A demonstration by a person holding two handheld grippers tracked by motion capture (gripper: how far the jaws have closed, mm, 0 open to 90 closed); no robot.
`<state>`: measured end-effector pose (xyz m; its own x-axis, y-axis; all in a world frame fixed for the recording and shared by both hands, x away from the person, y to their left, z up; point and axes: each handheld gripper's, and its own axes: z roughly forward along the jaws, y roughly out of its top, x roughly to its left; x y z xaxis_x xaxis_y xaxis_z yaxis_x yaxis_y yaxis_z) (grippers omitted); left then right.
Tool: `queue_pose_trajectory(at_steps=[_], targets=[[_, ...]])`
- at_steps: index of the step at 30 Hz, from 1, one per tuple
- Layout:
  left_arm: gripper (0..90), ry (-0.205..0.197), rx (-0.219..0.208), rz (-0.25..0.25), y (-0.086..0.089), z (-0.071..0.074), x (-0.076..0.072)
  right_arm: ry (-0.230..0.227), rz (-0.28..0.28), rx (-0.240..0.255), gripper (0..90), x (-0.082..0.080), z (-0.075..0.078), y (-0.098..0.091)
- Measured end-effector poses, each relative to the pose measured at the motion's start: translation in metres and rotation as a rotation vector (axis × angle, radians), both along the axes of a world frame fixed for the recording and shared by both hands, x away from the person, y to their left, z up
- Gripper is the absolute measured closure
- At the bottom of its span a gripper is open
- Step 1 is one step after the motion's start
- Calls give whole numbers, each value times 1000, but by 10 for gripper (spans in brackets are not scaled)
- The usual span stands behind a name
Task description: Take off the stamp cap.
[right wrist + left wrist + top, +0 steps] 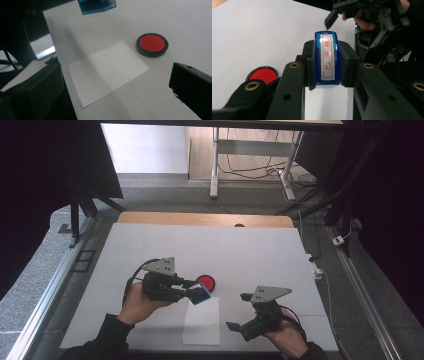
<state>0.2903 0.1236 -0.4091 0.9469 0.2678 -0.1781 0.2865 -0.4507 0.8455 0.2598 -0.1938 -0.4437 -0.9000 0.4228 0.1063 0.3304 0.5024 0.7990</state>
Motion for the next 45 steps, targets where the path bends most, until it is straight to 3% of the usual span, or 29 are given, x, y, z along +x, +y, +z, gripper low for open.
queue_pose_trajectory(at_steps=[5, 12, 20, 26, 30, 35, 45], targets=[[698, 0, -27, -27, 1, 4, -2, -13, 34, -12, 0, 1, 0, 15], [699, -26, -11, -42, -2, 3, -2, 7, 95, -12, 0, 8, -2, 33], [700, -44, 1, -91, -7, -2, -3, 10, 172, -19, 0, 12, -4, 50], [700, -61, -4, -130, -10, -4, -4, 6, 199, -17, 20, 16, -3, 57], [701, -86, -6, -151, -10, -4, -5, 23, 224, 35, 188, 25, -2, 58], [701, -98, -16, -163, -9, -4, -5, 35, 271, 49, 371, 29, -1, 58], [701, -110, -15, -186, -10, -5, -6, 68, 303, 59, 537, 30, -3, 59]])
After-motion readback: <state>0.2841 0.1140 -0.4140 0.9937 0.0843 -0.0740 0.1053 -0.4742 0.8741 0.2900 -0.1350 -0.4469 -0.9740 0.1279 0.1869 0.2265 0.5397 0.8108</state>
